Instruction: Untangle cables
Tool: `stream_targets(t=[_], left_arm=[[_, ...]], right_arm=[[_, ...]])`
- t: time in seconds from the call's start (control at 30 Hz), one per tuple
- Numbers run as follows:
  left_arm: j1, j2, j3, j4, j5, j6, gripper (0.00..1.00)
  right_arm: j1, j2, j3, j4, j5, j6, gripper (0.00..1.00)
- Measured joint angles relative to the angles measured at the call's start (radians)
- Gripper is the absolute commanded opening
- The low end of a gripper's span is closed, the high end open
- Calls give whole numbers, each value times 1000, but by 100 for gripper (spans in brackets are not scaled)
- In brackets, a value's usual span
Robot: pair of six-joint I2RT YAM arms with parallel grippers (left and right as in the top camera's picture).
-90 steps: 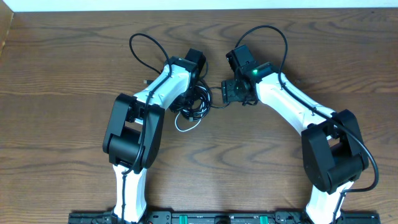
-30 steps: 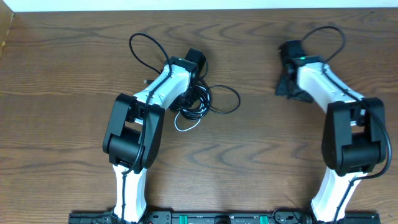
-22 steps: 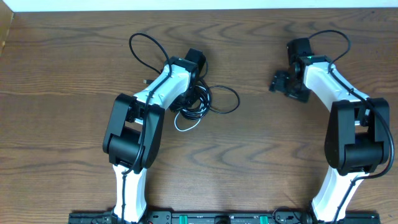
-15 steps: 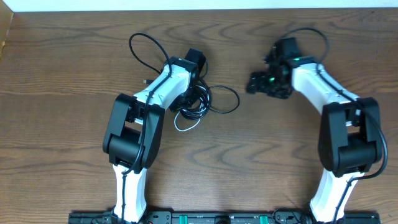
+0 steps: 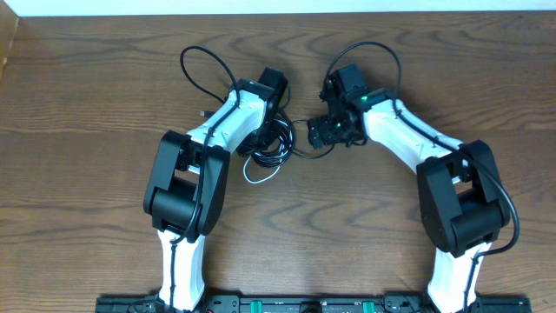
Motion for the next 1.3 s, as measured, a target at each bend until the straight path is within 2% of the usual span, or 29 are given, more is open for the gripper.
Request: stream_targets(t=[0.1,0.23,0.33,0.63,0.83,1.1,1.3], left_arm=[[0,0,0,0,0,0,8],[0,0,0,0,0,0,8],[0,0,0,0,0,0,8],[0,0,0,0,0,0,8],[0,0,0,0,0,0,8],[0,0,0,0,0,0,8],[0,0,0,0,0,0,8]], right_arm=[[10,0,0,0,60,0,99],[10,0,0,-2,110,-6,90],[10,0,0,-4,153,-9,88],[4,0,0,-27,336,-11,88],[-23,0,0,-31,359,-11,88],[-59,0,0,-53,378,-10,98],[-119,0,0,-77,404,-11,99]])
